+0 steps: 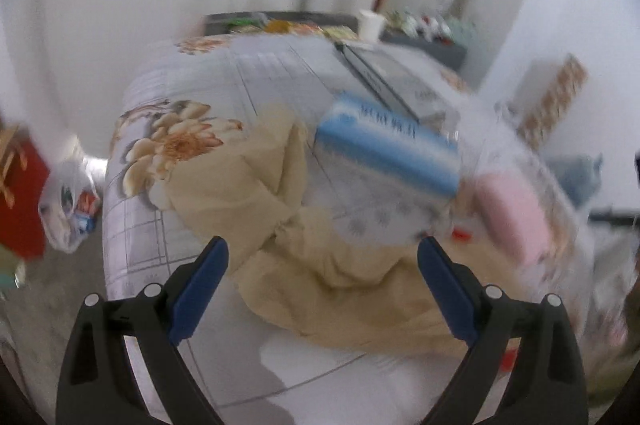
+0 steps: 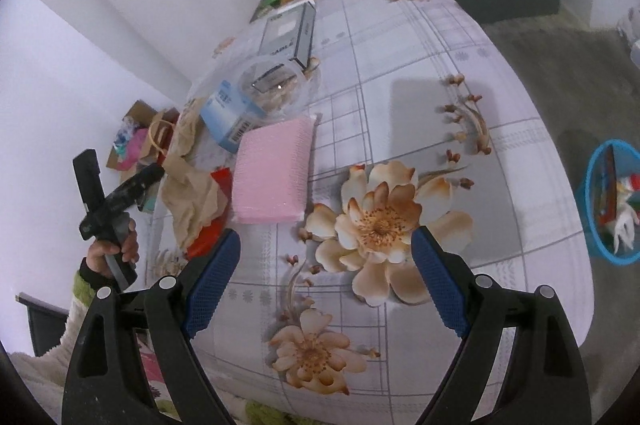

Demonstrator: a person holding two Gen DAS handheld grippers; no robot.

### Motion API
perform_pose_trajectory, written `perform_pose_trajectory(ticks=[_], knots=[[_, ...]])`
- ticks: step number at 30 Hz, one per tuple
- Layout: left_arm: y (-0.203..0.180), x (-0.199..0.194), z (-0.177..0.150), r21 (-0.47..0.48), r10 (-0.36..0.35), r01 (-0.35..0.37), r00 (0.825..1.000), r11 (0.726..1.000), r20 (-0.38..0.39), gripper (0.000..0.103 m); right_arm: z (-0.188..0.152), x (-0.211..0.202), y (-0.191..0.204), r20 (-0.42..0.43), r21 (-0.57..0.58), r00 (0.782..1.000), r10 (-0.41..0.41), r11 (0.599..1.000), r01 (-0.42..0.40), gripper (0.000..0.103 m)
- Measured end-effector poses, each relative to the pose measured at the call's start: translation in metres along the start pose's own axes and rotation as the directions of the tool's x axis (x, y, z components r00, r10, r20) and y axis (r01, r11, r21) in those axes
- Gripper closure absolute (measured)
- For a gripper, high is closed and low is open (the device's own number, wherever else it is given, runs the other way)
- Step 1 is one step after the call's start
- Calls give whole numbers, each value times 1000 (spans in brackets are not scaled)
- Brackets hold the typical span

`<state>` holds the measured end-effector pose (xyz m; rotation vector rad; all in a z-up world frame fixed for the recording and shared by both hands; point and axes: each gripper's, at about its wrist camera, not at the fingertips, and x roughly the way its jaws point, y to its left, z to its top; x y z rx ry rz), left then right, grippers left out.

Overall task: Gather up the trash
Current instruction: 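Grasp the crumpled tan paper with the left tool and lift it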

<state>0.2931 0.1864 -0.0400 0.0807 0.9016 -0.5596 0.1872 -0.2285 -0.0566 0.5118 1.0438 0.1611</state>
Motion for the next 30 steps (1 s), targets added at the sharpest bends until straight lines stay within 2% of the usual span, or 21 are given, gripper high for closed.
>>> perform_pose_trajectory(ticks=[5,9,12,17,20,23,24,25,30], knots=[[6,20,1,79,45,-41,998,996,-47,10,3,7,10,-19,-16,1000,-8,1000,8,20],[11,38,5,86,63,-54,993,995,-102,10,5,12,16,-34,-21,999,-20,1000,19,20],[9,46,6,117,76,-64,991,991,-109,10,7,13,20,-41,-25,999,-33,999,32,20],[2,47,7,157,95,-77,990,985,-108,22,5,9,29,-24,-43,999,-33,999,32,20],[0,45,8,158,94,-77,990,985,-106,39,0,12,31,-34,-48,999,-31,998,30,20],[1,43,10,139,105,-90,988,986,-110,70,-4,15,31,-46,-49,999,-26,999,24,20],[3,41,12,116,103,-89,987,989,-120,89,-5,16,32,-50,-51,998,-26,998,23,20],[4,39,13,97,97,-85,988,992,-124,96,-6,16,32,-51,-54,998,-27,998,25,20],[-4,7,21,82,134,-132,990,988,-31,98,-8,11,32,-45,-61,999,-22,998,19,20]])
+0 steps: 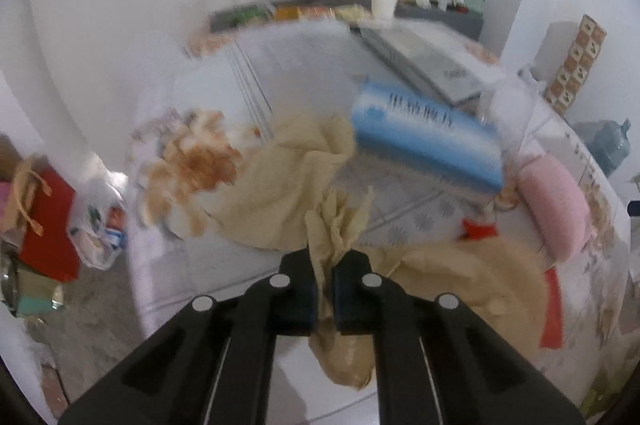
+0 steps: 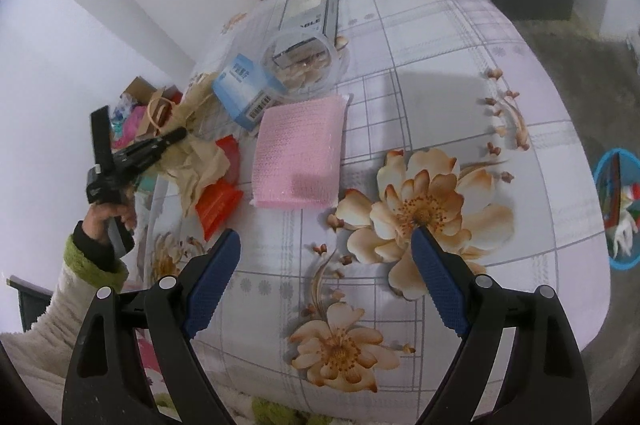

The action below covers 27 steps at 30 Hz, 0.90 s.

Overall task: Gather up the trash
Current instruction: 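Grasp the crumpled tan paper with the left tool and lift it, then hold the tan paper in the left tool while the right tool reaches the red wrapper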

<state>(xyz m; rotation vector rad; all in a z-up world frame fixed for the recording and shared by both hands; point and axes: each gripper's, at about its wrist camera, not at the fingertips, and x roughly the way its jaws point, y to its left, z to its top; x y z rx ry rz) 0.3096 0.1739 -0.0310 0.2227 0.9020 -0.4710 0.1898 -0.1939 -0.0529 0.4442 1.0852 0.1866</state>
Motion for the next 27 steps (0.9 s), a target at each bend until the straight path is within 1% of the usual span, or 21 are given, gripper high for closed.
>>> perform_pose_trajectory(ticks=[2,4,6,7,10,11,12,13,14,16,17,18,19,20,21,22,23,24,25,26,27], knots=[[-9,-31,5,11,27,-28,997,1000,72,98,-1,-4,-2,8,2,1000,2,1000,-2,20],[-24,-66,7,50,72,-80,985,996,156,98,-3,-5,-5,11,10,1000,8,1000,-8,20],[-48,-105,1,113,128,-160,961,981,244,98,-4,-4,-9,10,21,1000,15,1000,-15,20],[-59,-118,-1,136,142,-185,951,973,274,98,-5,-3,-11,7,27,1000,20,999,-21,20],[-103,-163,-25,238,151,-255,912,937,382,98,-7,4,-15,-14,38,999,32,999,-32,20],[-112,-170,-30,258,163,-281,902,924,399,98,-8,7,-15,-22,39,999,35,999,-34,20],[-127,-177,-40,286,188,-322,892,902,411,98,-8,10,-15,-28,38,999,41,998,-40,20],[-135,-180,-46,299,198,-335,892,894,407,98,-7,12,-15,-32,38,998,47,998,-46,20],[-142,-182,-52,306,196,-329,898,894,393,98,-7,13,-14,-34,36,998,55,998,-53,20],[-154,-179,-69,304,154,-257,933,917,326,98,-6,16,-11,-39,29,997,66,997,-65,20],[-159,-175,-78,286,115,-196,954,938,278,98,-6,18,-10,-41,25,997,72,997,-71,20],[-163,-167,-88,243,33,-83,979,966,202,98,-6,18,-9,-42,20,996,76,997,-76,20],[-163,-160,-95,200,-33,2,988,980,149,98,-7,19,-8,-44,14,996,80,997,-80,20],[-166,-151,-105,144,-98,85,992,986,84,98,-8,19,-8,-45,10,996,83,997,-82,20],[-168,-143,-111,101,-141,137,989,985,37,98,-9,19,-9,-46,9,995,85,996,-85,20],[-171,-134,-121,52,-198,198,980,979,-20,98,-10,19,-11,-49,13,995,86,996,-86,20],[-172,-129,-130,3,-246,246,968,969,-51,98,-11,19,-13,-51,20,995,89,996,-88,20],[-170,-127,-133,-37,-276,275,960,961,-54,98,-12,18,-16,-52,25,995,91,996,-90,20],[-162,-124,-137,-132,-348,340,936,931,-49,98,-13,18,-18,-54,31,994,91,996,-89,20],[-152,-121,-139,-228,-411,394,911,890,-29,98,-13,19,-21,-54,36,994,90,995,-88,20],[-142,-117,-141,-313,-450,426,893,849,-3,98,-13,19,-21,-54,36,994,90,995,-88,20]])
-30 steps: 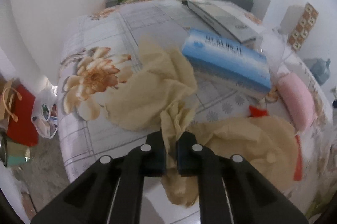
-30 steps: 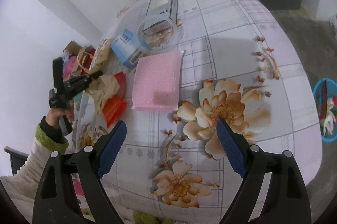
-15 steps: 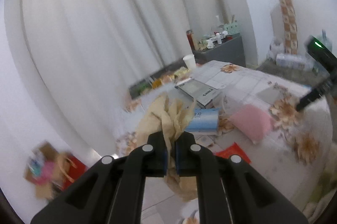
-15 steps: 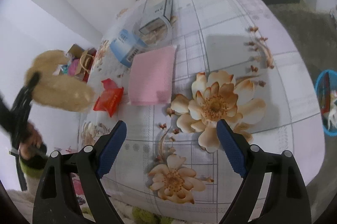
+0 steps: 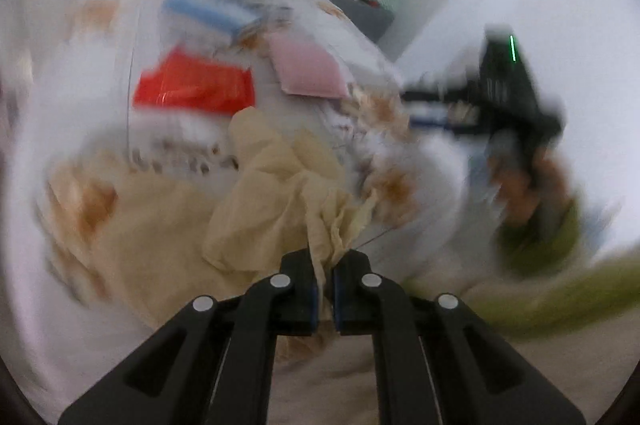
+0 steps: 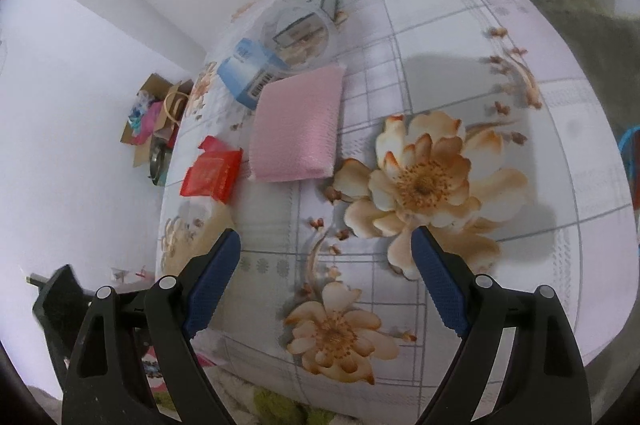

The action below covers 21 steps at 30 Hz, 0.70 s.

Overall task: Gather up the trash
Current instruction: 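Hold the tan paper in the left tool while the right tool reaches the red wrapper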

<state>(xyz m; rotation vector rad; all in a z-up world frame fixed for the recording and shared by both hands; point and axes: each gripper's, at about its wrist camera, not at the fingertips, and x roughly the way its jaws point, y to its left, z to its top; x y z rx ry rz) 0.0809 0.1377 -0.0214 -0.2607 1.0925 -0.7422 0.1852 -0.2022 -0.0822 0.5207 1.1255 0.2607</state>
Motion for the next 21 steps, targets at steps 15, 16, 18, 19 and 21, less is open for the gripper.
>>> perform_pose_trajectory(ticks=[15,16,18,19,21], knots=[[46,-11,-1,-152,349,-345,937,926,-4,52,-2,5,4,-15,-2,1000,18,1000,-18,20],[44,-16,-5,-132,366,-362,931,923,7,48,-2,6,5,-18,-8,1000,16,1000,-16,20],[35,-15,-7,-71,417,-416,909,907,10,45,-2,7,8,-20,-20,1000,10,1000,-11,20],[35,-16,-6,-48,438,-438,899,898,6,45,-2,7,10,-20,-29,1000,9,1000,-10,20],[25,-20,-5,14,476,-477,879,879,20,44,-2,5,14,-14,-54,1000,7,999,-8,20]])
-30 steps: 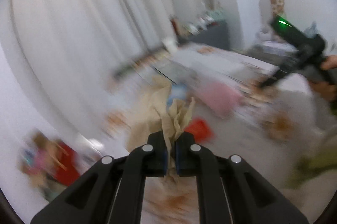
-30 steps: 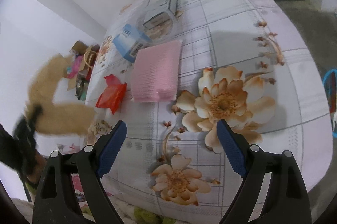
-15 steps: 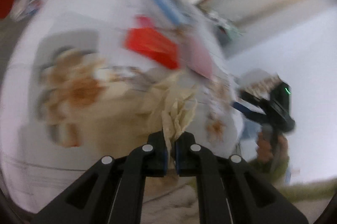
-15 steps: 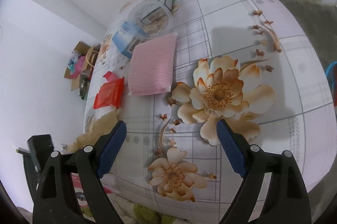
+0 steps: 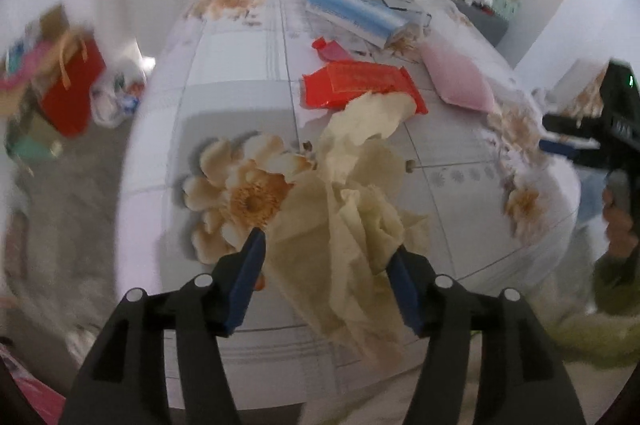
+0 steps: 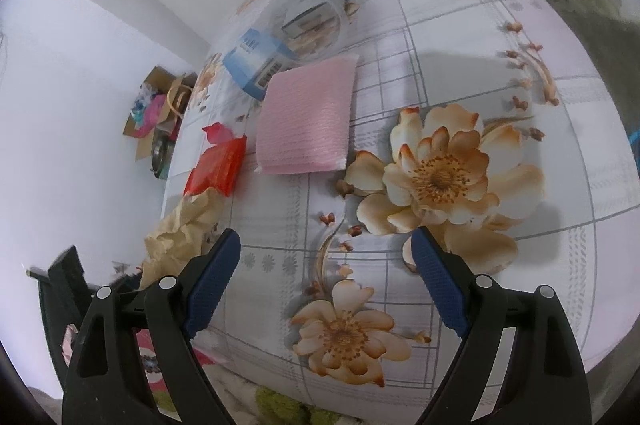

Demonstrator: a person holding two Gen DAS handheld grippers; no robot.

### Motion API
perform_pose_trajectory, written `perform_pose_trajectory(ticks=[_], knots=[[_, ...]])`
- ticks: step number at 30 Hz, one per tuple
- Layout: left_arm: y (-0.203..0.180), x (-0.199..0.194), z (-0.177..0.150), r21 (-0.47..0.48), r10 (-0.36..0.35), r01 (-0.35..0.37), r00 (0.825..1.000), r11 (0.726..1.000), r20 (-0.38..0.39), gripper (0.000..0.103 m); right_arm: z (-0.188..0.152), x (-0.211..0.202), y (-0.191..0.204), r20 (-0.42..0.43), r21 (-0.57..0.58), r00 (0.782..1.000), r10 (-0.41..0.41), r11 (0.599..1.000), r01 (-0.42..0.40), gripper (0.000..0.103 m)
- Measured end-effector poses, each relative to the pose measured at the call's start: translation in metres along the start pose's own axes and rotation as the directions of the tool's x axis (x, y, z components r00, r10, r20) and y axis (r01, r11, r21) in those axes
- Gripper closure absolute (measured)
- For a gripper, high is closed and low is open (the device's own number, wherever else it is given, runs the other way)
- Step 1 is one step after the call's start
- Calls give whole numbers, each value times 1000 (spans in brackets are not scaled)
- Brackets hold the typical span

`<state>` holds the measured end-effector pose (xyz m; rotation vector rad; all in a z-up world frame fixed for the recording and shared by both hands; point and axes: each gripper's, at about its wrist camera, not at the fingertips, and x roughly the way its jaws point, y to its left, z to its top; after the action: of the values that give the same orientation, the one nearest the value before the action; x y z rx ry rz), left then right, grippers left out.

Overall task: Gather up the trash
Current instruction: 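Hold the tan paper in the left tool while the right tool reaches the red wrapper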

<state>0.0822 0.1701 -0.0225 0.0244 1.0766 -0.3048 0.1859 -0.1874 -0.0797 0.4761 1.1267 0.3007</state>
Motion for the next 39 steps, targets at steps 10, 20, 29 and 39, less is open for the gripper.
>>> perform_pose_trajectory(ticks=[10,20,29,39], knots=[[-28,-15,30,261,-246,215,965,941,95,21,-4,8,17,-13,-64,999,-41,997,40,20],[-37,46,6,461,-151,230,968,857,-201,21,-14,3,14,-10,-73,997,-81,994,80,20],[-29,51,-10,468,-87,146,986,872,-145,19,-11,15,37,-34,-149,997,-71,987,65,20],[-14,45,-5,365,-77,100,994,926,-78,52,11,28,111,-68,-426,994,89,898,-109,20]])
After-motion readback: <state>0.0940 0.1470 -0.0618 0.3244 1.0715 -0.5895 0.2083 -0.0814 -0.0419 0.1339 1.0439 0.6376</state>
